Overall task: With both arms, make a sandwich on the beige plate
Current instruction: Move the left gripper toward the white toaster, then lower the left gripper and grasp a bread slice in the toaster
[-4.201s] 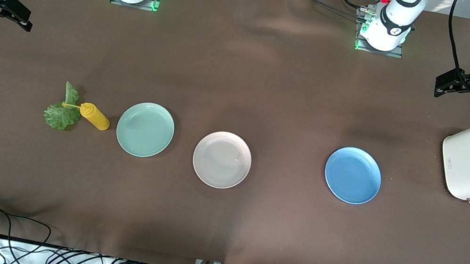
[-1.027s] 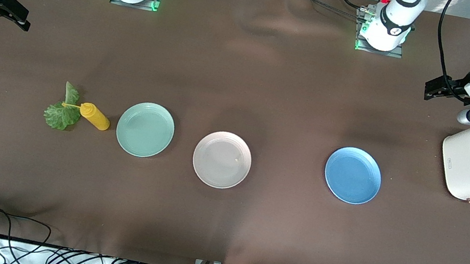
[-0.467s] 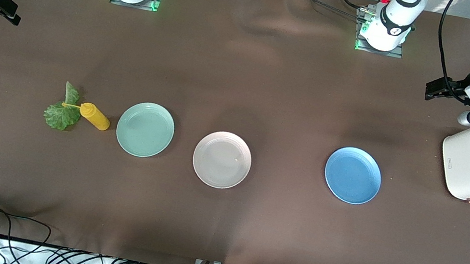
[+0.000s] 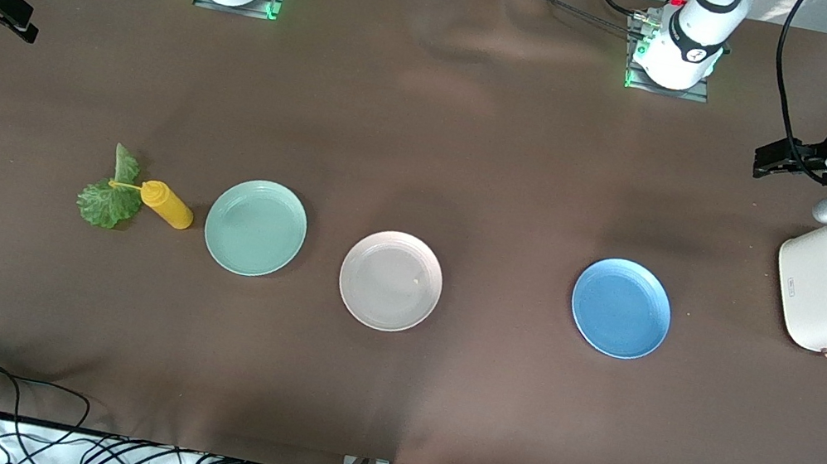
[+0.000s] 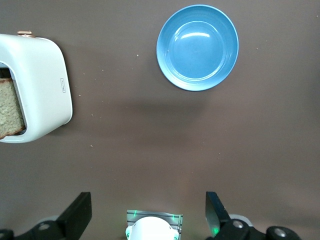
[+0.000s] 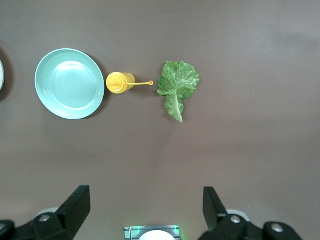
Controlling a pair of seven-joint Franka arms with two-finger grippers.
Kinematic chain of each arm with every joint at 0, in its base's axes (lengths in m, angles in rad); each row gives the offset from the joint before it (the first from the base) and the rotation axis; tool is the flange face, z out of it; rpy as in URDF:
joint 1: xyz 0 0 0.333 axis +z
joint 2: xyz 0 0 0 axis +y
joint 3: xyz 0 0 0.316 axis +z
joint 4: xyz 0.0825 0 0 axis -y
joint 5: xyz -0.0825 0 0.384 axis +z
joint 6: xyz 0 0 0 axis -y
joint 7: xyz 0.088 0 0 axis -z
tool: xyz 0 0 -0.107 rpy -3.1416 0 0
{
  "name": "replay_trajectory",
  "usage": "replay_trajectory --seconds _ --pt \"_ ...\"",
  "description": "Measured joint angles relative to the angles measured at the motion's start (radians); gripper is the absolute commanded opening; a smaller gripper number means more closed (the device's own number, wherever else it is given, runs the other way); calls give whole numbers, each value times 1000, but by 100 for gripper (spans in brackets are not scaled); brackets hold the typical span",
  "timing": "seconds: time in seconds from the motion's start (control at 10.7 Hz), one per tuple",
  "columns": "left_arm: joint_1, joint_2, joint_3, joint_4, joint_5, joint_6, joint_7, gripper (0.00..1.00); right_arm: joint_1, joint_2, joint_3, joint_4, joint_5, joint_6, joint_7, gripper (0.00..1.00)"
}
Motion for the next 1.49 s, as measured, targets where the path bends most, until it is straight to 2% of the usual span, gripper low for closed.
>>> replay_trajectory --seconds 0.28,0.56,0.75,0.93,1.49 --pt "67 4 3 -32 18 20 7 100 0 0 2 0 0 0 0 100" --pt "177 25 6 -83 21 94 116 100 1 0 3 0 0 0 0 100" --pt "261 64 11 -96 47 127 211 100 1 0 3 0 0 0 0 100" --pt "292 100 11 -96 103 150 238 100 1 1 3 0 0 -1 0 100" --pt "463 213 12 -99 117 271 451 100 1 1 5 0 0 -5 0 100"
